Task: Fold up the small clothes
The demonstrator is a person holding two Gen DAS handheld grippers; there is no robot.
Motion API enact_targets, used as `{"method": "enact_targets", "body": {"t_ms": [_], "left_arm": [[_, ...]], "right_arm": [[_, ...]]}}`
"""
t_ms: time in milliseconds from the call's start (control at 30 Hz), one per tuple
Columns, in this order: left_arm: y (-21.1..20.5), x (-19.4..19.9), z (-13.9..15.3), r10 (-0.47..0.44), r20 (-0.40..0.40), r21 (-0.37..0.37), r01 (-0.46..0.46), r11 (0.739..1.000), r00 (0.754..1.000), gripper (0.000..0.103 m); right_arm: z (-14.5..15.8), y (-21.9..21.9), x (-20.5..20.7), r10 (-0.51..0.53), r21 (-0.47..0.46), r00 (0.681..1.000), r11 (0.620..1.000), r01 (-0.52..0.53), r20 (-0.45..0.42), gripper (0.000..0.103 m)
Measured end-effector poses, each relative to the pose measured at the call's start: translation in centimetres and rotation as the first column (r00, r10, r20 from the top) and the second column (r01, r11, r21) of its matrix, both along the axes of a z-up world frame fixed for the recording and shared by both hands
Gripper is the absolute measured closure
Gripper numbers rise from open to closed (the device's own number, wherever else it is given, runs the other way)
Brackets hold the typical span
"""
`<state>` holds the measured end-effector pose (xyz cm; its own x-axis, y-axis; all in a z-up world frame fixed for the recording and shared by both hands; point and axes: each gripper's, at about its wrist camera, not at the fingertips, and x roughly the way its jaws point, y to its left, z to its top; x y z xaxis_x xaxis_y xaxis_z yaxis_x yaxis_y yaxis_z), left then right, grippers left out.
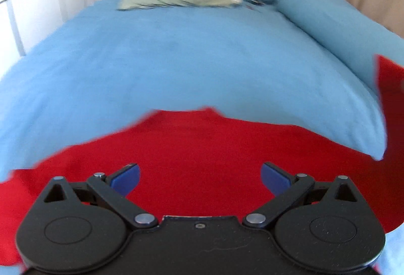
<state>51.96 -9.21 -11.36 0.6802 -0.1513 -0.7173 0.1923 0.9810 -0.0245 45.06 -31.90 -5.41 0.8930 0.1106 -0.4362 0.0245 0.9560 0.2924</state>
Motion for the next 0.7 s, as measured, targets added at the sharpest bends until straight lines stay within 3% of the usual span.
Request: {"method": "enact_targets", "body": {"t_ms": [133,300,333,400,467,533,633,700], "left_arm": [[6.5,-0.7,-0.5,0.097,0.012,-0.002,-0.097,0.995,0.995,0.0],[10.6,-1.8,-1.8,0.134,-0.047,-0.003,-0.134,0.991,0.99,0.0],[11.1,-2.2,-1.9,0.132,-0.051,-0.006,-0.132,0.991,0.99,0.0],[11.7,-2.2,-2.0,0.12,-0.05,-0.019,-0.121,0.992,0.992,0.0],[11.2,-1.2,-1.7,0.099,-0.047,-0.036,-0.1,0.994,0.994,0.0],[10.5,-1.7,-1.2,0.063,-0.034,-0.051,-0.064,0.997,0.997,0.0],[8.2,-2.2,-0.4,-0.029,-0.008,-0.063,0.028,0.998,1.0,0.0],[6.0,-2.6,-0.3,-0.101,0.019,-0.054,0.102,0.993,0.995,0.0]], "right_arm": [[-5.3,9.4,3.2,0.209,-0.085,0.975,0.973,-0.215,-0.074,0.081],[-12.4,15.5,3.3,0.318,-0.177,0.925,0.918,-0.356,-0.209,0.08],[-12.9,15.7,3.1,0.318,-0.196,0.922,0.912,-0.361,-0.22,0.077],[-13.4,15.7,1.9,0.313,-0.237,0.924,0.901,-0.362,-0.221,0.059],[-13.0,15.5,0.5,0.335,-0.27,0.922,0.885,-0.379,-0.196,0.022],[-12.2,15.0,-1.3,0.322,-0.345,0.932,0.866,-0.361,-0.167,0.002],[-11.1,12.9,-4.7,0.317,-0.431,0.938,0.834,-0.345,-0.139,0.001],[-10.7,11.1,-6.9,0.288,-0.45,0.948,0.834,-0.318,-0.137,0.0]]}}
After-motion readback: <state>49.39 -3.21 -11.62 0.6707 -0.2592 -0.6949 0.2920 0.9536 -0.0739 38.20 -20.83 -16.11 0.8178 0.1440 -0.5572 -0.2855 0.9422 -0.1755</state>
